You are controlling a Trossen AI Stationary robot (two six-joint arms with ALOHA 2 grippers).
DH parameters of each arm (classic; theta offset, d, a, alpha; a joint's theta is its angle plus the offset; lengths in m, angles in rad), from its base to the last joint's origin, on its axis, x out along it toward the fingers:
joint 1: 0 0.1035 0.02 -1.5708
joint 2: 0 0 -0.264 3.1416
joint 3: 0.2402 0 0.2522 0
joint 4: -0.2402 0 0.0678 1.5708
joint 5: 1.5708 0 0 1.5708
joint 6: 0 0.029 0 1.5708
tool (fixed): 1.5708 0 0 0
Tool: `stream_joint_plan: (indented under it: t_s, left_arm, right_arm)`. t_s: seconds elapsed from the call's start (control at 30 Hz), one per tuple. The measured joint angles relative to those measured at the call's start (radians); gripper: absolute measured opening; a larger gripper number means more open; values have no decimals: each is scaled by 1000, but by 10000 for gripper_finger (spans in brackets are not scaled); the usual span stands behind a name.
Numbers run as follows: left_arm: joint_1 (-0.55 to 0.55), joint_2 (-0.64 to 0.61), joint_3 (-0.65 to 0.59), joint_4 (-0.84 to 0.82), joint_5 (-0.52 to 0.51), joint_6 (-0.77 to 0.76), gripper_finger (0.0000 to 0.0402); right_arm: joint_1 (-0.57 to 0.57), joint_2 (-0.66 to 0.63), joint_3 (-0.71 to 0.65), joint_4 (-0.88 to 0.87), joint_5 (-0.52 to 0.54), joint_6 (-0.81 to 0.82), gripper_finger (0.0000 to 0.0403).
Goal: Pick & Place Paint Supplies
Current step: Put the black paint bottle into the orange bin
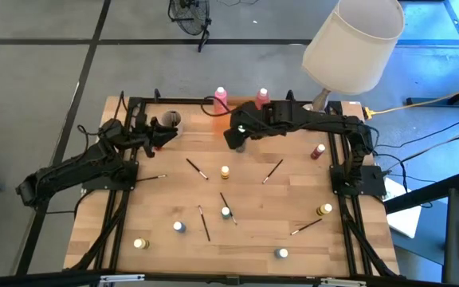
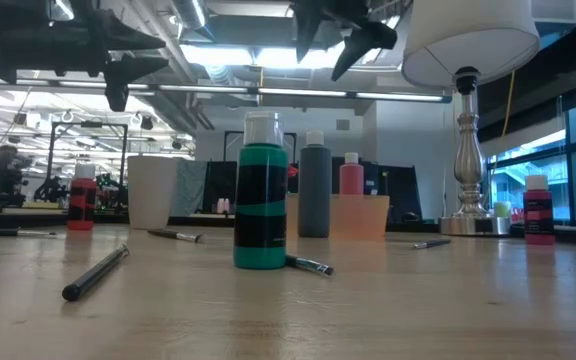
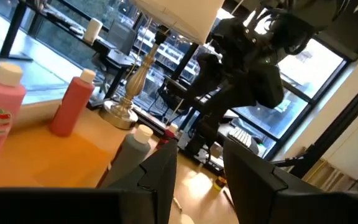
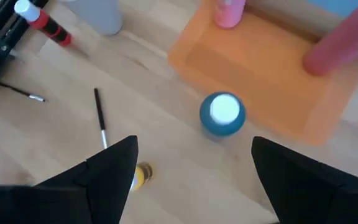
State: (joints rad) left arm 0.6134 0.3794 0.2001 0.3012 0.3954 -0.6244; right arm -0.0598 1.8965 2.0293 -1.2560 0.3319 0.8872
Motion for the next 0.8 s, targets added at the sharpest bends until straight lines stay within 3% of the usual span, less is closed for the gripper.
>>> stream_joint_plan:
  t_s: [0.3, 0.8]
  left_arm:
    - [-27, 0, 0, 0, 0, -70, 127]
    - [-75, 0, 0, -26, 0, -70, 127]
  right_arm:
    - [-31, 70, 0, -81, 31, -31, 319]
    - [-72, 127, 0, -61, 34, -50, 319]
